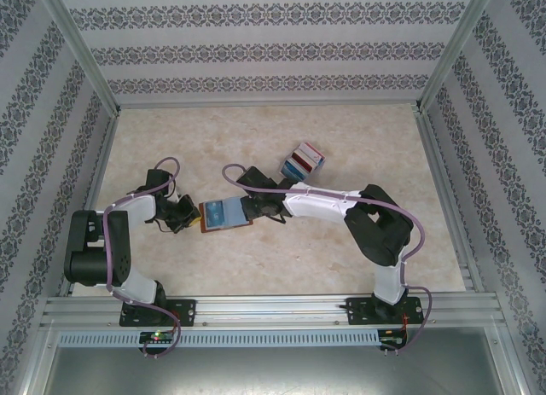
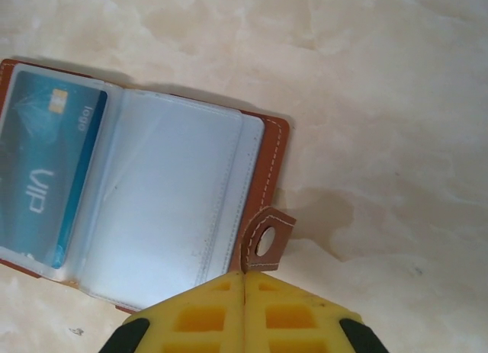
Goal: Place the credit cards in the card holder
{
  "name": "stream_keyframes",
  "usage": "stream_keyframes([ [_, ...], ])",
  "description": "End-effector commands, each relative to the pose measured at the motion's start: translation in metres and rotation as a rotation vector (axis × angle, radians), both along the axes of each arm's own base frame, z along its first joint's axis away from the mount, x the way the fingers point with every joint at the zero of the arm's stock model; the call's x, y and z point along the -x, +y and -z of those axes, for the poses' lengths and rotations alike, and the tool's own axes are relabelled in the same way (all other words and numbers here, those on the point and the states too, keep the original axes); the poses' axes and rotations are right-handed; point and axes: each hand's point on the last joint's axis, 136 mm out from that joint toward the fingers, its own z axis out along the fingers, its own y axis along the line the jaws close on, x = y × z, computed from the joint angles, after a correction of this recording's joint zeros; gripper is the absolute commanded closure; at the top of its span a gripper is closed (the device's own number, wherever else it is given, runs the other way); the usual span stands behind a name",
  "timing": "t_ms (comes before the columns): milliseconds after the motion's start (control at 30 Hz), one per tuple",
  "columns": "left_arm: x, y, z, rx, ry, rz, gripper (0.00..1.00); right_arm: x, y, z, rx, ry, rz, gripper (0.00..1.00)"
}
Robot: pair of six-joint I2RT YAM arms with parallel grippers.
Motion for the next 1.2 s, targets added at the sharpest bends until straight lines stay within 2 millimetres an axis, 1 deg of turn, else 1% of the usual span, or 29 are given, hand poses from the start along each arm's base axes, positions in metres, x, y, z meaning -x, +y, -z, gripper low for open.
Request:
stream_keyframes([
  [0, -0.005, -0.004, -0.015, 0.004, -0.041, 0.021, 1.00, -0.002, 0.004, 0.004, -0.041, 0.006, -0.020, 0.94],
  [67, -0.007, -0.006, -0.021, 0.013, -0.063, 0.025, 1.00, -0.002, 0.005, 0.008, -0.051, 0.023, -0.018, 0.95],
  [100, -0.007, -0.005, -0.023, 0.012, -0.063, 0.022, 0.97, -0.001, 0.005, 0.011, -0.055, 0.034, -0.015, 0.96],
  [133, -0.006, -0.005, -0.023, 0.010, -0.060, 0.017, 0.85, -0.001, 0.006, 0.012, -0.062, 0.040, -0.012, 0.97],
  [167, -0.006, -0.004, -0.024, 0.008, -0.065, 0.013, 0.68, -0.001, 0.006, 0.013, -0.066, 0.039, -0.013, 0.98],
  [200, -0.006, -0.005, -0.023, 0.011, -0.076, 0.010, 0.58, -0.002, 0.007, 0.014, -0.068, 0.038, -0.011, 0.98],
  [267, -0.007, -0.008, -0.022, 0.032, -0.100, 0.012, 0.51, -0.003, 0.007, 0.017, -0.069, 0.042, -0.010, 0.98],
  [433, -0.013, -0.014, -0.019, 0.077, -0.119, 0.023, 0.50, -0.005, 0.009, 0.023, -0.115, 0.084, 0.000, 0.98],
  [567, -0.017, -0.022, -0.016, 0.119, -0.111, 0.042, 0.54, -0.004, 0.013, 0.025, -0.134, 0.099, -0.007, 0.98],
  [733, -0.021, -0.034, -0.016, 0.147, -0.113, 0.079, 0.56, -0.003, 0.025, 0.027, -0.187, 0.124, -0.025, 0.98],
  [833, -0.026, -0.040, -0.027, 0.173, -0.147, 0.084, 0.57, -0.002, 0.032, 0.027, -0.238, 0.154, -0.028, 0.98],
  [1000, -0.034, -0.051, -0.055, 0.196, -0.244, 0.120, 0.56, -0.003, 0.039, 0.031, -0.283, 0.183, -0.030, 0.99],
  [1100, -0.036, -0.060, -0.066, 0.224, -0.279, 0.144, 0.56, -0.002, 0.045, 0.030, -0.321, 0.195, -0.045, 0.99],
  [1167, -0.037, -0.061, -0.068, 0.219, -0.279, 0.143, 0.56, -0.002, 0.046, 0.032, -0.329, 0.206, -0.040, 0.99],
])
